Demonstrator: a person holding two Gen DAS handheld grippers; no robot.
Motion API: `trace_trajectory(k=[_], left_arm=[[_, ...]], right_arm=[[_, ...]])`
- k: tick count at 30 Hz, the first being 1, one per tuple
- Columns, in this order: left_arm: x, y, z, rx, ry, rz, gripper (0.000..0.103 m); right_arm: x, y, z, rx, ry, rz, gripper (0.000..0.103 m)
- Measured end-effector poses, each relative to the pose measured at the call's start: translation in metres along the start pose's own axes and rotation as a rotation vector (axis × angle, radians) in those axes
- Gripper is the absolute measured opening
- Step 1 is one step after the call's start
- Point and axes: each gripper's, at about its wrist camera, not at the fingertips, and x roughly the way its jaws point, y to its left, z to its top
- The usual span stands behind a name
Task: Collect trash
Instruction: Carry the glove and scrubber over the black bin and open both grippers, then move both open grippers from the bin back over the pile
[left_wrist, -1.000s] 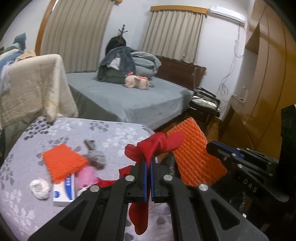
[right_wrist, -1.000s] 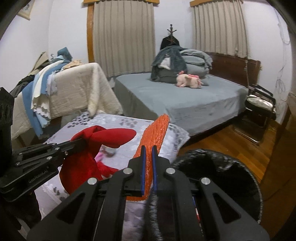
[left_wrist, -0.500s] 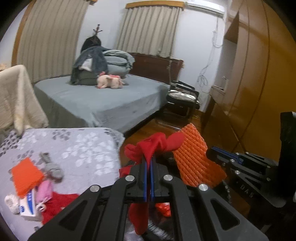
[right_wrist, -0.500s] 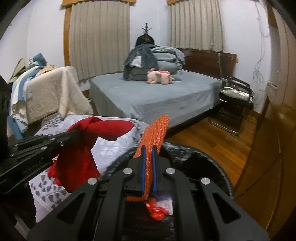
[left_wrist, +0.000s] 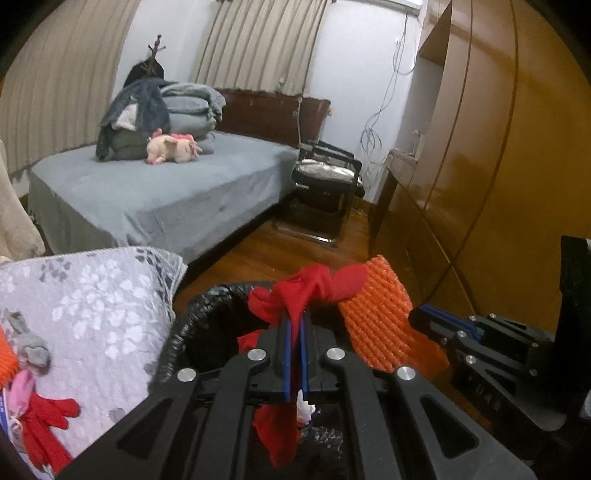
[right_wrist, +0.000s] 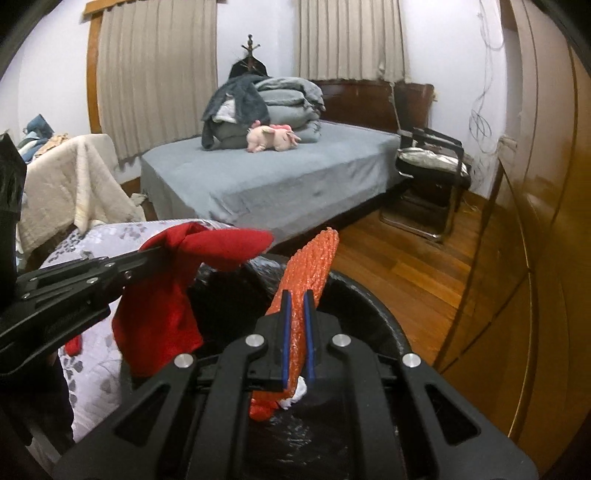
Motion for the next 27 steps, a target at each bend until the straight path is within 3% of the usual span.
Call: trace_trajectory(k=[3,5,8,10,13,22,27], left_arm=[[0.01,0.001,-0.007,-0.006,0.037,-0.013,0.025],[0.011,0.004,-0.011,-0.013,0.049,-0.019,0.037],[0.006,0.011,-0.014,-0.024,0.054,-0.006,0.052],[-0.002,0.019,-0.014,-0.03,0.043,0.014,0.061],[-0.016,0.031,-0.013,-0.027,0.028,0.055,0.074],[-0.087,0.089,-0.021,-0.073,-0.057,0.226,0.095],[-0.126,0.125,-0.036,-0.118,-0.08,0.328,0.096]], right_arm=[[0.005,-0.007,-0.006,0.008,0.02,-0.012,0.011],[0.007,-0.008,-0.009,0.011,0.029,-0.021,0.018],[0.006,-0.009,-0.012,0.019,0.03,-0.028,0.036],[0.003,-0.006,-0.012,0.02,0.02,-0.042,0.062],[-0.002,-0.001,-0.011,0.016,-0.009,-0.07,0.088],[-0.018,0.04,0.002,0.011,-0.068,0.023,0.097],[-0.016,0.085,0.009,-0.01,-0.073,0.11,0.097]])
